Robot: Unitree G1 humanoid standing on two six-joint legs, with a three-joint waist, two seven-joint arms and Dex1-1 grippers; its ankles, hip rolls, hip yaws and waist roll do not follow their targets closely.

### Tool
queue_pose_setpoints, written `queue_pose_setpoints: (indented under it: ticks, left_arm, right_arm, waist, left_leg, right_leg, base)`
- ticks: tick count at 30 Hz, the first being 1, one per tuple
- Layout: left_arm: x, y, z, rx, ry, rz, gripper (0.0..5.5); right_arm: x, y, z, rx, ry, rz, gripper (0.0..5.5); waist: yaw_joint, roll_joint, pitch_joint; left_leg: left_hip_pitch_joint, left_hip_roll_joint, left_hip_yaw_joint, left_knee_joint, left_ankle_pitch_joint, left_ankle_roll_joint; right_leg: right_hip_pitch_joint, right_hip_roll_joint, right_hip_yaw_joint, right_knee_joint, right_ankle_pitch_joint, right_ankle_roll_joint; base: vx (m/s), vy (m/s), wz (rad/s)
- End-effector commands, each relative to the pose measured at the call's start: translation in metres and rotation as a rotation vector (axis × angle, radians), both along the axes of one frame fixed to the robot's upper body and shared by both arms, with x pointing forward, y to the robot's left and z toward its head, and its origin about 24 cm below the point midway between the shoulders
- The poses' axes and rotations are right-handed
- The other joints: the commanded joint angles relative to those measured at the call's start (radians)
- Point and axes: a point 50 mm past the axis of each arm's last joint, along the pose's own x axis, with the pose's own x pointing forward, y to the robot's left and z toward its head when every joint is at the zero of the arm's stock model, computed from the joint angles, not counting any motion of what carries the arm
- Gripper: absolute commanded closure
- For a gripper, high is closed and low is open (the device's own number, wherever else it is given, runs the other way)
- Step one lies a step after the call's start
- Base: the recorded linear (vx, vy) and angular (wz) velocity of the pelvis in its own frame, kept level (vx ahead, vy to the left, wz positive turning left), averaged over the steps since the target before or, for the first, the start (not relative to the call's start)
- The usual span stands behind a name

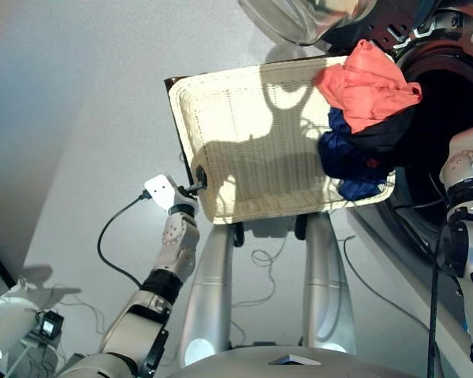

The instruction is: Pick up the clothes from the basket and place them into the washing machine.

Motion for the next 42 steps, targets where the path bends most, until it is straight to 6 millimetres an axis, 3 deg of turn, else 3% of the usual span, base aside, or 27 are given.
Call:
queue_pose_setpoints:
  ticks: [1,5,8,10,12,17,20,25,32,35,42]
  left_arm:
    - [-0.008,0.010,-0.014,-0.010,0.022,0.034,0.00]
    - [-0.008,0.015,-0.015,-0.022,0.026,0.039,0.00]
    - [-0.008,0.017,-0.017,-0.031,0.033,0.039,0.00]
    - [-0.008,0.018,-0.018,-0.028,0.036,0.038,0.00]
    - [-0.005,0.017,-0.019,-0.029,0.042,0.036,0.00]
    - [-0.001,0.014,-0.017,-0.015,0.041,0.028,0.00]
    - [0.002,0.012,-0.015,-0.006,0.037,0.024,0.00]
    - [0.005,0.011,-0.012,0.008,0.032,0.034,0.00]
    - [0.010,0.014,-0.005,0.022,0.015,0.046,0.00]
    - [0.012,0.011,-0.001,0.033,0.005,0.022,0.00]
    - [0.013,0.009,0.002,0.031,0.003,-0.007,0.00]
  right_arm:
    - [0.005,0.011,-0.021,-0.087,0.052,0.213,0.00]
    - [0.025,0.067,-0.041,-0.181,0.101,0.491,0.00]
    - [0.032,0.104,-0.065,-0.184,0.151,0.654,0.00]
    - [0.033,0.115,-0.073,-0.177,0.168,0.707,0.00]
    - [0.034,0.146,-0.090,-0.144,0.189,0.818,0.00]
    - [0.028,0.190,-0.122,-0.072,0.241,0.961,0.00]
    - [0.025,0.201,-0.136,-0.028,0.280,0.984,0.00]
    - [0.024,0.204,-0.144,0.043,0.296,0.951,0.00]
    - [0.032,0.181,-0.140,0.021,0.406,0.841,0.00]
    - [0.035,0.172,-0.144,-0.015,0.527,0.814,0.00]
    - [0.035,0.156,-0.142,0.017,0.543,0.798,0.00]
  waist:
    - [-0.032,0.010,-0.062]
    - [-0.035,0.000,-0.048]
    - [-0.034,-0.008,-0.040]
    - [-0.036,-0.011,-0.036]
    - [-0.033,-0.017,-0.028]
    - [-0.032,-0.026,-0.007]
    - [-0.032,-0.022,0.005]
    - [-0.027,-0.006,0.020]
    - [-0.009,0.034,0.038]
    - [0.000,0.047,0.040]
    - [0.007,0.058,0.022]
  left_leg:
    - [0.113,0.018,-0.055,-0.003,-0.125,-0.025]
    - [0.143,0.017,-0.058,-0.035,-0.103,-0.029]
    - [0.170,0.017,-0.059,-0.072,-0.084,-0.032]
    - [0.181,0.016,-0.061,-0.086,-0.077,-0.032]
    - [0.204,0.016,-0.063,-0.118,-0.060,-0.034]
    - [0.244,0.014,-0.064,-0.172,-0.030,-0.036]
    - [0.250,0.010,-0.066,-0.182,-0.022,-0.034]
    - [0.233,0.004,-0.067,-0.177,-0.019,-0.030]
    - [0.162,0.001,-0.064,-0.118,-0.038,-0.020]
    - [0.114,-0.004,-0.060,-0.056,-0.056,-0.015]
    - [0.014,-0.012,-0.060,0.104,-0.108,-0.008]
  right_leg:
    - [0.119,0.029,-0.026,-0.038,-0.077,0.047]
    - [0.154,0.030,-0.032,-0.078,-0.055,0.048]
    - [0.184,0.028,-0.041,-0.117,-0.038,0.049]
    - [0.196,0.027,-0.046,-0.130,-0.032,0.050]
    - [0.218,0.028,-0.048,-0.162,-0.019,0.051]
    - [0.250,0.026,-0.057,-0.202,0.001,0.056]
    - [0.258,0.023,-0.056,-0.211,0.003,0.056]
    - [0.237,0.021,-0.055,-0.194,-0.002,0.054]
    - [0.161,0.015,-0.044,-0.112,-0.031,0.048]
    - [0.121,0.016,-0.045,-0.054,-0.054,0.040]
    - [0.035,0.016,-0.042,0.092,-0.098,0.025]
  base:
    - [0.000,0.000,0.000]
    - [0.000,0.000,0.000]
    - [0.000,0.000,0.000]
    - [0.000,0.000,0.000]
    - [0.000,0.000,0.000]
    - [0.000,0.000,0.000]
    - [0.000,0.000,0.000]
    - [0.000,0.000,0.000]
    - [0.000,0.000,0.000]
    - [0.000,0.000,0.000]
    - [0.000,0.000,0.000]
